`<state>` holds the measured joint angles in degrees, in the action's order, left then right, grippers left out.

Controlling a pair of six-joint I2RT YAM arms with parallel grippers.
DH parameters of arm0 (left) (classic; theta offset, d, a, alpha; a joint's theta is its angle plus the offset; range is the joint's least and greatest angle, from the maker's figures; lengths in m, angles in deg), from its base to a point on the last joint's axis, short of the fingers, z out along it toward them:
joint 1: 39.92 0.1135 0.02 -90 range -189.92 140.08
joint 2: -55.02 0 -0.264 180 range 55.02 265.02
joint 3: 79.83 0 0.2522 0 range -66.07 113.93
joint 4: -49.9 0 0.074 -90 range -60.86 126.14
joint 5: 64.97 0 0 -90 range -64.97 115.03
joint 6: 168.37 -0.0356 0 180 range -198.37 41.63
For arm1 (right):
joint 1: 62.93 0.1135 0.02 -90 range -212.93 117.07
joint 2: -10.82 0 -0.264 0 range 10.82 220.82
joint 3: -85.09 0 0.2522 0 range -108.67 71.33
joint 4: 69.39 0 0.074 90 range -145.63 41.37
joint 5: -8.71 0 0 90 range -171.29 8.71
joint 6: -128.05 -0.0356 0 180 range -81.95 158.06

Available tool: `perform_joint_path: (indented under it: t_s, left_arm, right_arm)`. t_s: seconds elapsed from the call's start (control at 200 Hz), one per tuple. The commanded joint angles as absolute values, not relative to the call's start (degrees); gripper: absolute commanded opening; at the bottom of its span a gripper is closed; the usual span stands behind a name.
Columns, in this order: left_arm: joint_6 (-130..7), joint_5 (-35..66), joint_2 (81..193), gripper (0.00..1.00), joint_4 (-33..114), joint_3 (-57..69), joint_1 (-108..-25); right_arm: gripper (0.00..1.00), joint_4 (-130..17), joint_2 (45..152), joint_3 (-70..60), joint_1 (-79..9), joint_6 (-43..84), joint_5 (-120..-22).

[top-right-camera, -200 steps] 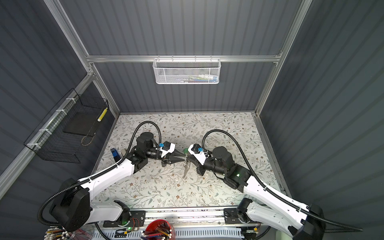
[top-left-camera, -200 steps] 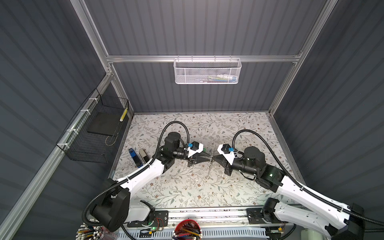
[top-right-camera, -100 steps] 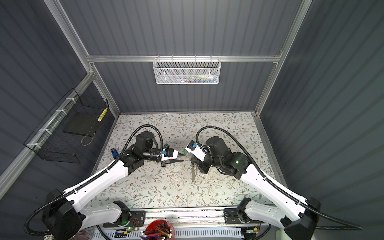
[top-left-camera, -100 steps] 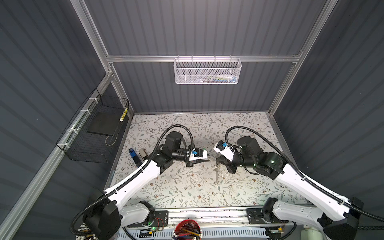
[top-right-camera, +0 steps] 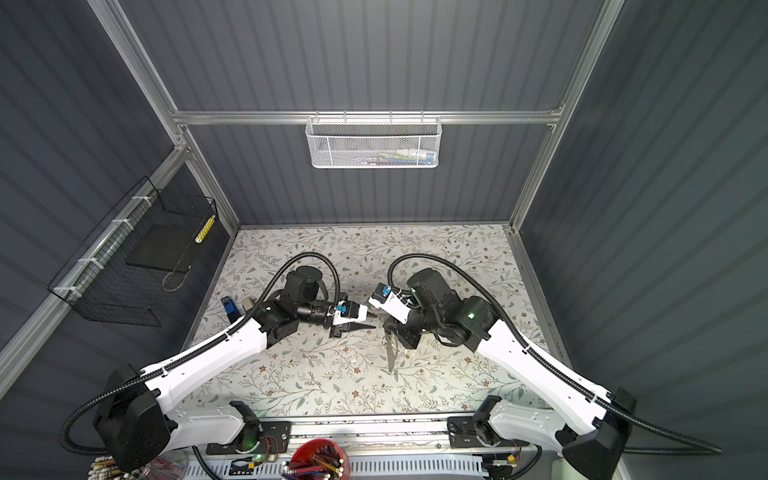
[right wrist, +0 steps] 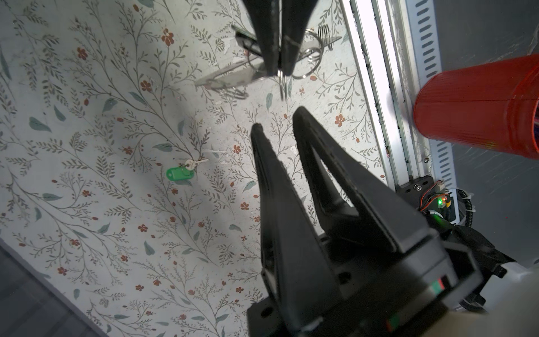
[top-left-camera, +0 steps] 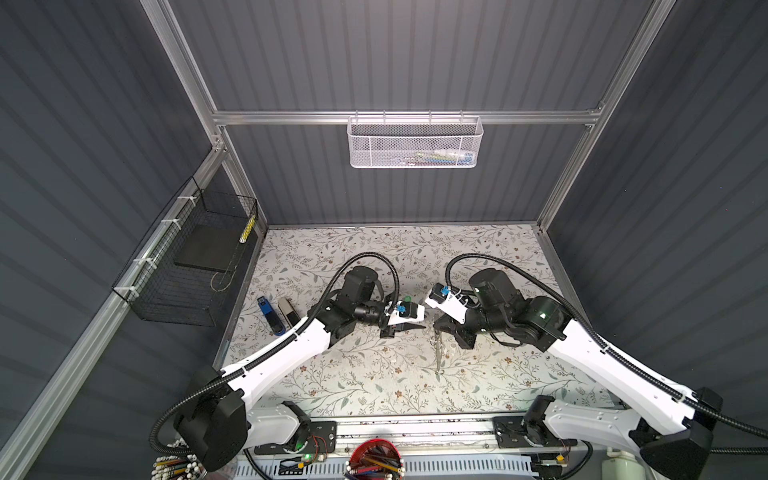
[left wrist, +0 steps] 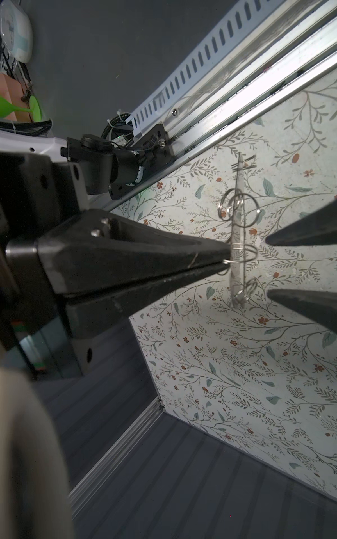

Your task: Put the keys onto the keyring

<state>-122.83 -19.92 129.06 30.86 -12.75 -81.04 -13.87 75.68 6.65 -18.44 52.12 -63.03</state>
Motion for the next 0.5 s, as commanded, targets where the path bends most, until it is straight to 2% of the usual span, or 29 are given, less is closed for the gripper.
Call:
perform_joint_path:
  t_s: [0.0, 0.29, 0.495]
  left_arm:
    - [-119.9, -20.8, 129.9, 0.26, 32.8, -10.5, -81.7]
    - [-120.1, -24.0, 131.2, 0.18, 30.7, -9.5, -82.1]
    - [-121.3, -23.9, 132.2, 0.17, 27.5, -8.5, -82.1]
  right_arm:
    - [0.00, -12.0, 77.0, 4.5, -18.6, 53.0, -60.4]
    - [0.00, -11.6, 77.9, 3.5, -18.6, 53.6, -60.6]
    - [0.00, -12.1, 77.4, 3.4, -18.6, 54.0, -61.4]
